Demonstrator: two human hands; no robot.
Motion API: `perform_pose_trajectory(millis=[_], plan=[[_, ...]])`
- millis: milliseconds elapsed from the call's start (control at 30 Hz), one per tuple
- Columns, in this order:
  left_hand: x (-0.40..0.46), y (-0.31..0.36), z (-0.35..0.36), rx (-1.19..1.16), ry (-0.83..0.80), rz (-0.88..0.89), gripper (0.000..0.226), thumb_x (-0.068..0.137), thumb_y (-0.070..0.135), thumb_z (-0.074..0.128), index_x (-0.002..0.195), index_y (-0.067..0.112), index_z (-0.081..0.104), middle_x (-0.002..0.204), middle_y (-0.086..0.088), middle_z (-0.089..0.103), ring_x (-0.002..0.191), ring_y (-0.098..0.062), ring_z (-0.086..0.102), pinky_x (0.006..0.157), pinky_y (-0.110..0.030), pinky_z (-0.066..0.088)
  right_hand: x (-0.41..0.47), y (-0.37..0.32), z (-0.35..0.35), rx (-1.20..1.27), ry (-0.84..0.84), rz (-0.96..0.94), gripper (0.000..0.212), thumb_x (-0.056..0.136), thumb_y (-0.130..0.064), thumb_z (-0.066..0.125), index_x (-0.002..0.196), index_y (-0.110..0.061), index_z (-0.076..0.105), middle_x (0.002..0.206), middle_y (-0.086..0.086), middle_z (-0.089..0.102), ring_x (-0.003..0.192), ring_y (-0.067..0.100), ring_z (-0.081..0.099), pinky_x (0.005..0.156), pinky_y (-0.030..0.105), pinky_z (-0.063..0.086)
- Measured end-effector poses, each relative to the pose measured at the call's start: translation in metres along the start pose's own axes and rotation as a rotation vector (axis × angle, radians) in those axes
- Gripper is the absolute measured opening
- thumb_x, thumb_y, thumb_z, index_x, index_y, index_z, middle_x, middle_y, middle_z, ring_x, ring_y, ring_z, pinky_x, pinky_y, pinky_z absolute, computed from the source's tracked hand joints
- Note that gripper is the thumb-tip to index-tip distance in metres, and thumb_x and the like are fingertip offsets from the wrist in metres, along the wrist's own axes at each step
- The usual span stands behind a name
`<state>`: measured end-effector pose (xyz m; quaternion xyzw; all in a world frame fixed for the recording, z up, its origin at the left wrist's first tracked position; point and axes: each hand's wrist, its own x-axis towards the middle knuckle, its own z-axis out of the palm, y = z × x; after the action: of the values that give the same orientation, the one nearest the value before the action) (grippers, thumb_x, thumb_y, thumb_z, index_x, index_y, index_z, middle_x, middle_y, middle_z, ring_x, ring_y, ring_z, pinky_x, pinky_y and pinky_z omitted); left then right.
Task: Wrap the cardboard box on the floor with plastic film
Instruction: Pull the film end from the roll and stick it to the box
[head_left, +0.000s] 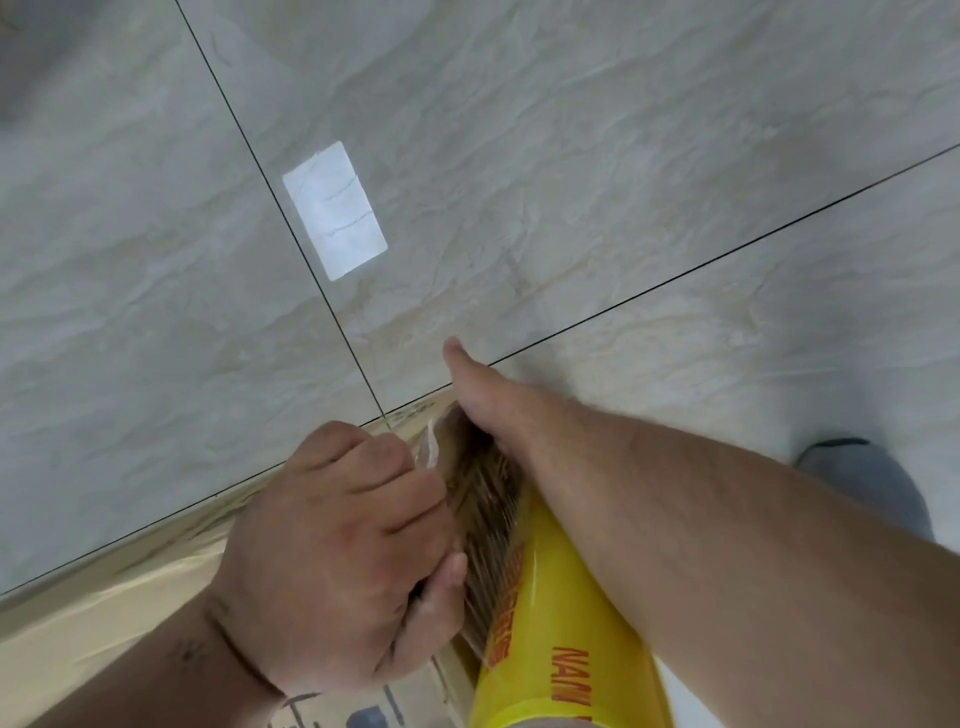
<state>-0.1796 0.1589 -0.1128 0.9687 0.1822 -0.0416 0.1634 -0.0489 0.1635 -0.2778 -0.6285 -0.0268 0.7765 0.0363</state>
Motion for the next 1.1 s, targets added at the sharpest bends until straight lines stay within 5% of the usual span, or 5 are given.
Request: perform_pose_trajectory(millis=[267,400,600,767,1100], plan=[[0.003,0.002,-0.002,0.014,0.011,-0.022,0.032,0.095,0.032,0.052,0.067,0.016,0.056,0.071,-0.003,0.051,0.07,-0.029,0.05,0.072,-0.044,0.04,0.024,0.031,0.014,-0.029,-0.008,-0.106,0.167,0.023,-0.122,0.018,0.152,-0.023,0.058,0.163,0.006,0.052,0.148,0.03,0.05,0.126,0.054,0.031],[-0.002,0.008,-0.012,0.014,-0.065,-0.032,0.037,0.1,0.032,0.044,0.077,0.015,0.068,0.079,-0.004,0.062,0.078,-0.032,0.057,0.076,-0.047,0.044,-0.134,0.02,-0.002,-0.094,-0.132,-0.251,0.102,0.094,-0.092,0.028,0.153,-0.015,0.06,0.163,0.004,0.052,0.15,0.022,0.048,0.127,0.043,0.033],[-0.021,0.041,-0.049,0.081,-0.162,-0.205,0.039,0.101,0.033,0.044,0.099,0.016,0.079,0.105,0.0,0.077,0.116,-0.029,0.069,0.112,-0.057,0.04,-0.209,0.064,-0.028,-0.081,-0.036,-0.299,0.06,0.1,-0.071,0.047,0.138,-0.03,0.067,0.145,-0.006,0.067,0.131,0.014,0.062,0.109,0.039,0.049],[-0.024,0.148,-0.073,-0.59,0.124,-1.117,0.03,0.095,0.056,0.045,0.105,0.039,0.068,0.111,0.021,0.066,0.108,-0.012,0.065,0.095,-0.038,0.051,-0.25,0.13,-0.059,0.227,0.082,-0.117,0.035,0.105,-0.059,0.056,0.129,-0.035,0.062,0.129,-0.01,0.064,0.116,0.014,0.063,0.107,0.046,0.055],[-0.004,0.213,-0.052,-0.818,0.257,-1.547,0.039,0.101,0.022,0.062,0.14,0.022,0.057,0.126,0.005,0.053,0.105,-0.008,0.061,0.092,-0.031,0.05,-0.283,0.169,-0.001,0.102,0.217,-0.206,0.092,0.088,-0.07,0.067,0.163,-0.054,0.018,0.158,-0.012,0.048,0.133,0.016,0.061,0.109,0.052,0.058]])
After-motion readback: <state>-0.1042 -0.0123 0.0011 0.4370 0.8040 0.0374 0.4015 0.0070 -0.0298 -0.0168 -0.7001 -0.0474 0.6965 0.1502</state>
